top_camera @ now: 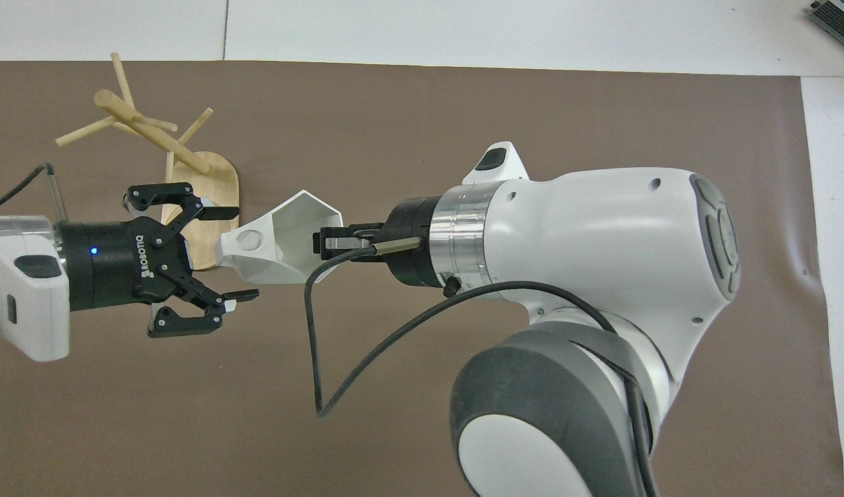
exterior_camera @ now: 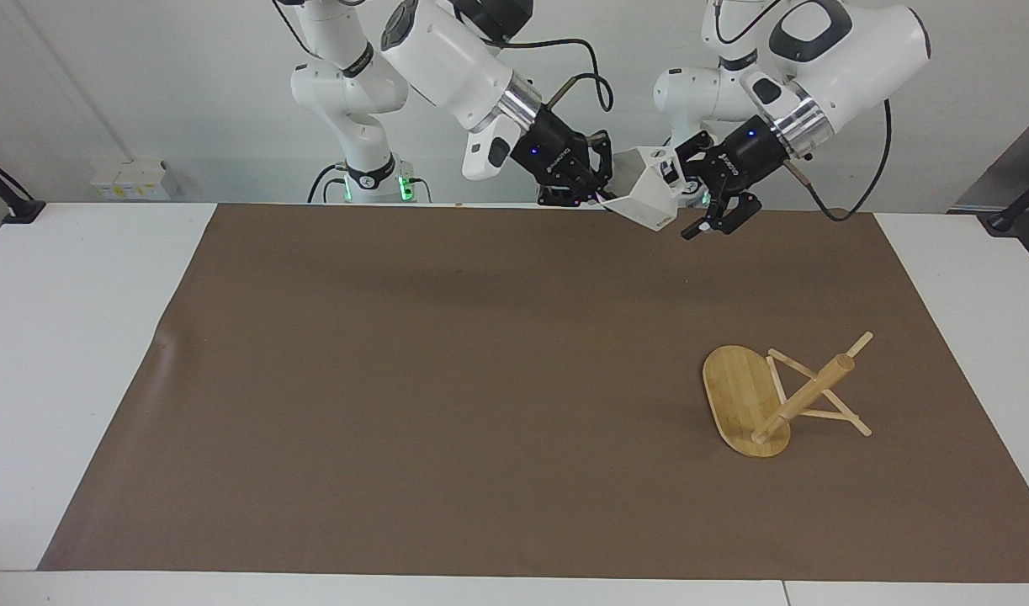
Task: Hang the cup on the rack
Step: 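Close the left gripper on the cup body held by the right gripper, then open the right gripper and withdraw it while the left gripper holds the cup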
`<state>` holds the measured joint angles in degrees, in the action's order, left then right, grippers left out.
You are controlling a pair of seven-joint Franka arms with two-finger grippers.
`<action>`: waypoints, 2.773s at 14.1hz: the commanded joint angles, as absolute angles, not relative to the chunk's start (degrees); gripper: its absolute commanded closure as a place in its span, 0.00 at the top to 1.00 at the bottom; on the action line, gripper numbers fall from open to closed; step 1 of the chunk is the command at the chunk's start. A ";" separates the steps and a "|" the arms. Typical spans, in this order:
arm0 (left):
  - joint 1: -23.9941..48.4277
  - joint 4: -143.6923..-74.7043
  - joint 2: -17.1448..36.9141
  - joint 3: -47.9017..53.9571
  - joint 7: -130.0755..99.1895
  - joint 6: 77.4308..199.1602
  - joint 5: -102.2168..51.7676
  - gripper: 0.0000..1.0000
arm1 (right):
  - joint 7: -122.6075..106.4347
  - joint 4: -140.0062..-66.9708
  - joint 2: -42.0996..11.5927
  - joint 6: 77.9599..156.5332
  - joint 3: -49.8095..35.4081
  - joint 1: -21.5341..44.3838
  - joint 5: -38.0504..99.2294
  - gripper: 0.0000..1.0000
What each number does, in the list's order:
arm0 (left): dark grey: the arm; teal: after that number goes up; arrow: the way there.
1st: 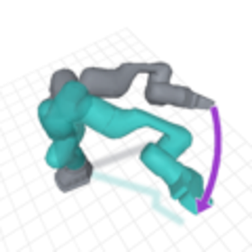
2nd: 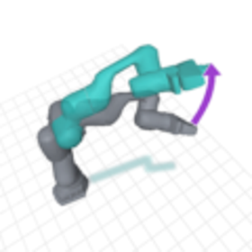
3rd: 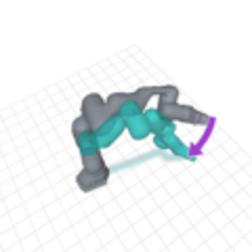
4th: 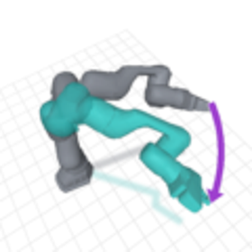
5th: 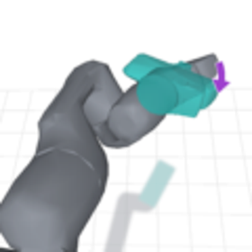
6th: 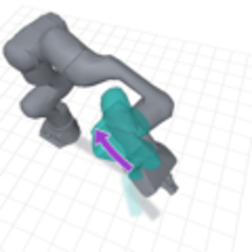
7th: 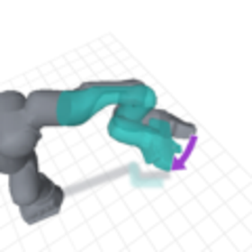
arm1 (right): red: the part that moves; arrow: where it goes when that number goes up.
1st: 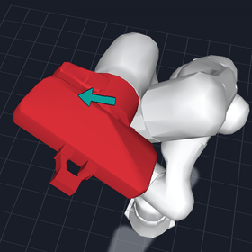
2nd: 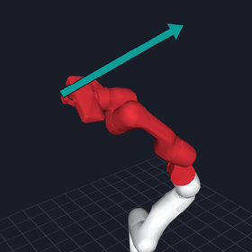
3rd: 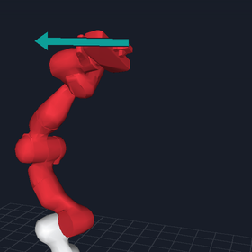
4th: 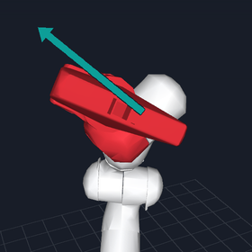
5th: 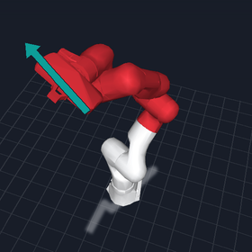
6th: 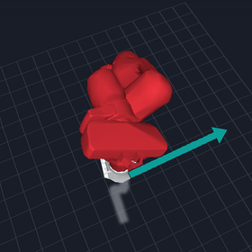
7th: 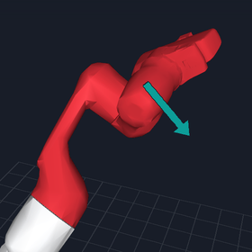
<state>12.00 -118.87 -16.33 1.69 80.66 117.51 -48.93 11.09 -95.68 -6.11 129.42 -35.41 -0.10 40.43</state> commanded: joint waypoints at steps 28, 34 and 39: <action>13.89 -120.76 -16.96 0.53 79.02 124.54 -51.24 0.00 | 16.61 -96.15 -6.15 129.90 -35.77 -0.88 38.24 1.00; 13.89 -124.80 -17.75 0.97 70.24 131.65 -46.17 0.00 | 12.59 -93.79 -5.71 116.57 -24.54 -1.58 28.17 1.00; 13.28 -127.96 -16.61 1.05 62.93 139.46 -40.34 0.00 | 10.81 -96.83 -3.09 105.75 -18.91 -1.41 2.44 1.00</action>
<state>13.89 -124.97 -16.14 0.69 64.77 135.00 -41.34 10.81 -93.49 -5.60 107.94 -19.93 -1.37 11.37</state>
